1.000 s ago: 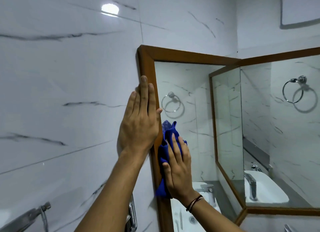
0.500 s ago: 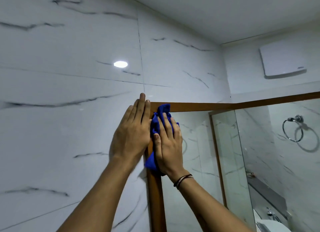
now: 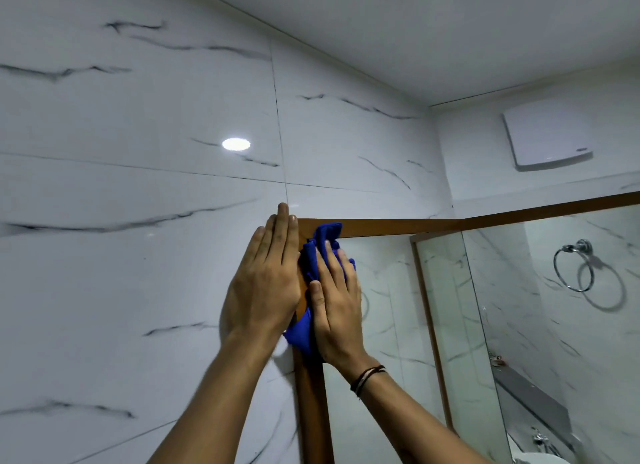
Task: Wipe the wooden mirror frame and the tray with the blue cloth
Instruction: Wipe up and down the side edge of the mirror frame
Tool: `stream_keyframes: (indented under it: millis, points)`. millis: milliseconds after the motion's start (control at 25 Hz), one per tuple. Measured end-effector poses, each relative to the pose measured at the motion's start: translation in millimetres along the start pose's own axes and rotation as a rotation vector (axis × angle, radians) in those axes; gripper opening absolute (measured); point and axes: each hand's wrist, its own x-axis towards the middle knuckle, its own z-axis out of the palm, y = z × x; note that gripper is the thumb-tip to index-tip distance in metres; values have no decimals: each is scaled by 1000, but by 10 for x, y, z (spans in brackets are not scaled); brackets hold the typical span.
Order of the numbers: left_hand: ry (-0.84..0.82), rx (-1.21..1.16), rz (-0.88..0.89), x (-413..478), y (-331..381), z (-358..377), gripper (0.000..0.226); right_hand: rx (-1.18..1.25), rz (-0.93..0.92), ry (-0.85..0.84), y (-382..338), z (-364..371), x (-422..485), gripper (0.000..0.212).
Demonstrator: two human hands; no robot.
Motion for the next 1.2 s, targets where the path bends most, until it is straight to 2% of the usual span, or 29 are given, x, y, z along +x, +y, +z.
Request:
stream_keyframes:
  millis: [80, 280, 360, 480, 560, 680, 800, 880, 1000, 1120, 1200]
  points:
    - [-34, 1, 1, -11, -11, -26, 66, -28, -62, -33, 90, -76, 16, 61]
    - [-96, 44, 37, -30, 8, -96, 68, -51, -24, -51, 210, 21, -807, 59]
    - [-56, 79, 49, -30, 17, -62, 67, -79, -36, -30, 216, 17, -654, 59]
    - [-81, 55, 23, -5, 11, -49, 67, -69, -41, -2, 143, 21, -190, 63]
    - [-63, 54, 31, -16, 15, -16, 67, -49, 0, 12, 156, 73, -400, 65]
    - [-46, 42, 12, 6, 9, -7, 65, -66, -42, -6, 219, 47, -861, 67]
    - [-17, 56, -2, -76, 13, 75, 61, -70, -48, 3, 138, 47, -583, 63]
    - [-32, 24, -40, -392, 184, 135, 63, -84, -30, 19, 190, 75, -703, 58]
    - [-73, -4, -71, -968, 440, 185, 64, -93, -9, -29, 428, 102, -1730, 59]
    - [-87, 7, -84, -1371, 566, 240, 62, -120, 91, -137, 601, 31, -3209, 60]
    - [-102, -4, -119, -1629, 688, 238, 62, -126, 137, -178, 604, -56, -3850, 61]
